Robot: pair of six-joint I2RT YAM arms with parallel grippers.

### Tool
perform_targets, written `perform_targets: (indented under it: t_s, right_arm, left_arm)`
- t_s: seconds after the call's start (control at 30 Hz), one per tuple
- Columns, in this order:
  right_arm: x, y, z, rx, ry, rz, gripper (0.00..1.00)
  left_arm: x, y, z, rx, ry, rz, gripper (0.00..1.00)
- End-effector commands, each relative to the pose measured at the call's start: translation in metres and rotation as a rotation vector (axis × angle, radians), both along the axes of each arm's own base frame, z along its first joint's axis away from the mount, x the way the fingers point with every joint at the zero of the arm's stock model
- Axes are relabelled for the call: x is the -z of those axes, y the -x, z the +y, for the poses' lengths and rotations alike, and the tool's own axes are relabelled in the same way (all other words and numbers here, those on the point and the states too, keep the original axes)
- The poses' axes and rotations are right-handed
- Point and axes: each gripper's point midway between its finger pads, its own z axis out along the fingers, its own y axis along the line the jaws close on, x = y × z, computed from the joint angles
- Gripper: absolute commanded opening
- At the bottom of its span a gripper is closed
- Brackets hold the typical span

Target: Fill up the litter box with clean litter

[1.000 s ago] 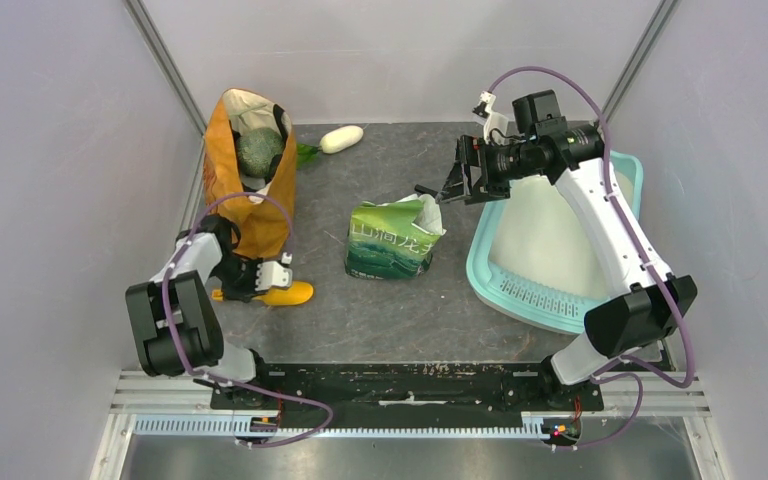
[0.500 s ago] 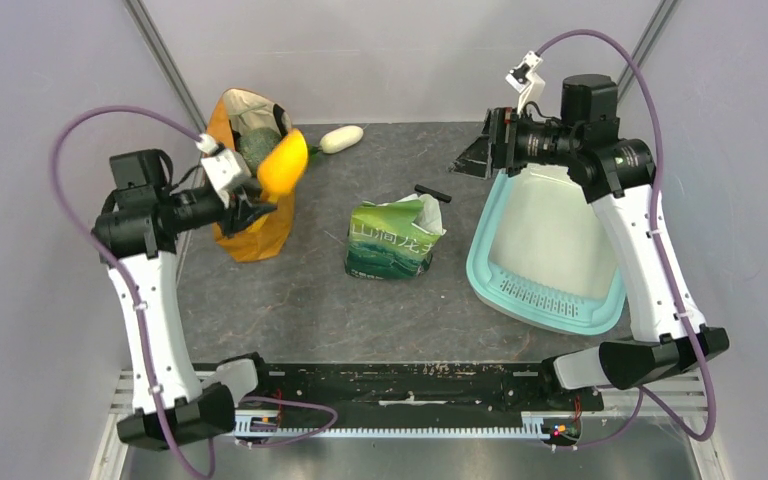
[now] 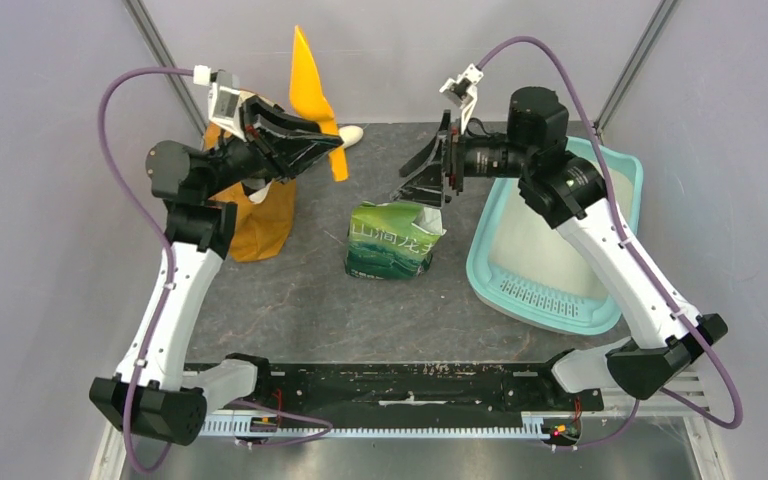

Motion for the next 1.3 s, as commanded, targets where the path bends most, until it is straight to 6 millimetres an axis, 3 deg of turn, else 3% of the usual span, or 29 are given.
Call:
perform_targets:
  t_s: [0.0, 0.2, 0.53, 0.8, 0.93, 1.0, 1.1, 1.2, 1.27]
  right_arm:
    - [-0.029, 0.0, 0.015, 0.01, -0.057, -0.225, 0.94]
    - [-0.03, 0.007, 0.041, -0.028, -0.065, -0.296, 0.93]
    - [-0.041, -0.002, 0.055, 0.002, -0.113, -0.349, 0.81]
    - [-0.045, 0.001, 0.06, 0.006, -0.134, -0.344, 0.49]
    - [-0.042, 0.004, 0.055, 0.012, -0.116, -0.358, 0.13]
    - [-0.034, 0.004, 0.05, 0.026, -0.077, -0.364, 0.0]
    - [-0.016, 0.0, 0.037, 0.072, 0.021, -0.393, 0.0]
    - [0.007, -0.012, 0.014, 0.162, 0.174, -0.467, 0.0]
    - [0.027, -0.027, -0.007, 0.244, 0.321, -0.508, 0.0]
  left_arm:
    - [-0.044, 0.023, -0.018, 0.091, 0.163, -0.028, 0.02]
    - [-0.039, 0.023, -0.037, 0.142, 0.182, -0.004, 0.02]
    - [-0.025, 0.024, -0.047, 0.167, 0.168, 0.04, 0.02]
    - [-0.01, 0.025, -0.048, 0.173, 0.165, 0.118, 0.02]
    - [-0.003, 0.027, -0.048, 0.17, 0.155, 0.144, 0.02]
    - [-0.001, 0.027, -0.047, 0.159, 0.141, 0.15, 0.15]
    - [0.005, 0.021, -0.039, 0.08, 0.073, 0.161, 0.48]
    - [0.023, 0.003, -0.015, -0.048, -0.033, 0.24, 0.78]
    - [0.042, -0.004, 0.002, -0.092, -0.115, 0.317, 0.82]
